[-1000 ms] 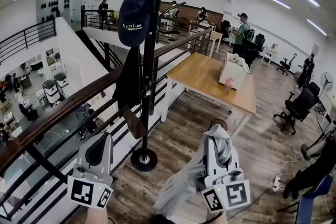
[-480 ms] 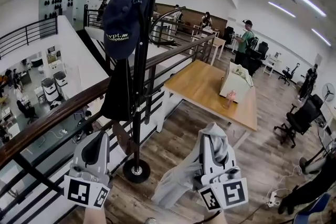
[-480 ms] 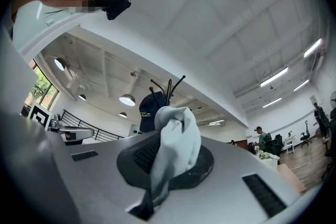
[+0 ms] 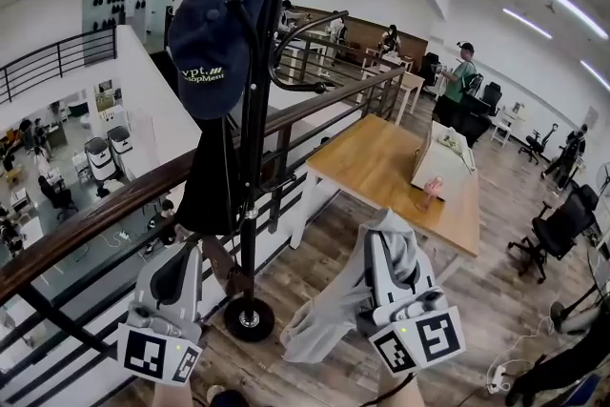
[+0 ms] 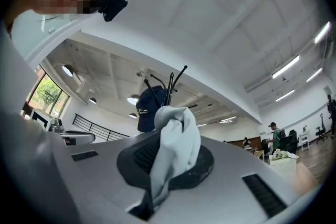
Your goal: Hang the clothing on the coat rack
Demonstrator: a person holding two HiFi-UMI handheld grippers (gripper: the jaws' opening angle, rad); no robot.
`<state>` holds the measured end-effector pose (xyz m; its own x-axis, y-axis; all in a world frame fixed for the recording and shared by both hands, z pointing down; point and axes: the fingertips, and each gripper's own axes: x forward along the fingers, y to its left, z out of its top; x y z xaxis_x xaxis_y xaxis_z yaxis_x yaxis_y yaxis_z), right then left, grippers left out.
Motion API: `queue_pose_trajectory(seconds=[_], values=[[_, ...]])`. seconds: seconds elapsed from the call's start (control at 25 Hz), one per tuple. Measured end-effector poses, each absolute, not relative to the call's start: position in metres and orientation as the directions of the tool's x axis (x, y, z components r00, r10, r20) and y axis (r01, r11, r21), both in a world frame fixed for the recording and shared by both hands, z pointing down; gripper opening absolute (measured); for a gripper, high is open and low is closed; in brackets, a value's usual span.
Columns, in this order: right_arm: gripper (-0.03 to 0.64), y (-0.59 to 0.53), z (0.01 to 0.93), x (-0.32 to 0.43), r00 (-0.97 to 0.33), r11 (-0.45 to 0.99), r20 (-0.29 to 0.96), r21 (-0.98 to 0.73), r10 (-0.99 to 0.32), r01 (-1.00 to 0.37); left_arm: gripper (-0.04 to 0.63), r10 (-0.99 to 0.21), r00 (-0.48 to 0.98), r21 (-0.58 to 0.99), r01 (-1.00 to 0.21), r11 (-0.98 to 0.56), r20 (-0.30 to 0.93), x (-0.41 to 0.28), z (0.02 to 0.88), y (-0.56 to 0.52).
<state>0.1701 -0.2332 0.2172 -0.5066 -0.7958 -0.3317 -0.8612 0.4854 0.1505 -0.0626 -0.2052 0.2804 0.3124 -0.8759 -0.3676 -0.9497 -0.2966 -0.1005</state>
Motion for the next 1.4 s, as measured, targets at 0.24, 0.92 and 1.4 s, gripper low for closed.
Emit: queue_pose_trajectory(seconds=[0.24, 0.92, 1.4], values=[[0.005, -0.276, 0.2, 0.156, -0.515, 0.495, -0.324, 0.146, -0.794, -0.856, 0.005, -0.874, 0.331, -0.106, -0.943, -0.314, -0.355, -0.078, 0.284, -0.239], [0.005, -0.376, 0.164, 0.105, -0.466, 0.454, -0.265, 0.111, -0.844, -0.884, 0.005, -0.813, 0.426, -0.113, -0.901, -0.418, -0.397, -0.143, 0.263, -0.323], [0.005, -0.422, 0.143, 0.091, -0.426, 0.405, -0.169, 0.15, -0.889, -0.902, 0.005, -0.799, 0.457, -0.077, -0.881, -0.467, -0.392, -0.172, 0.27, -0.349]])
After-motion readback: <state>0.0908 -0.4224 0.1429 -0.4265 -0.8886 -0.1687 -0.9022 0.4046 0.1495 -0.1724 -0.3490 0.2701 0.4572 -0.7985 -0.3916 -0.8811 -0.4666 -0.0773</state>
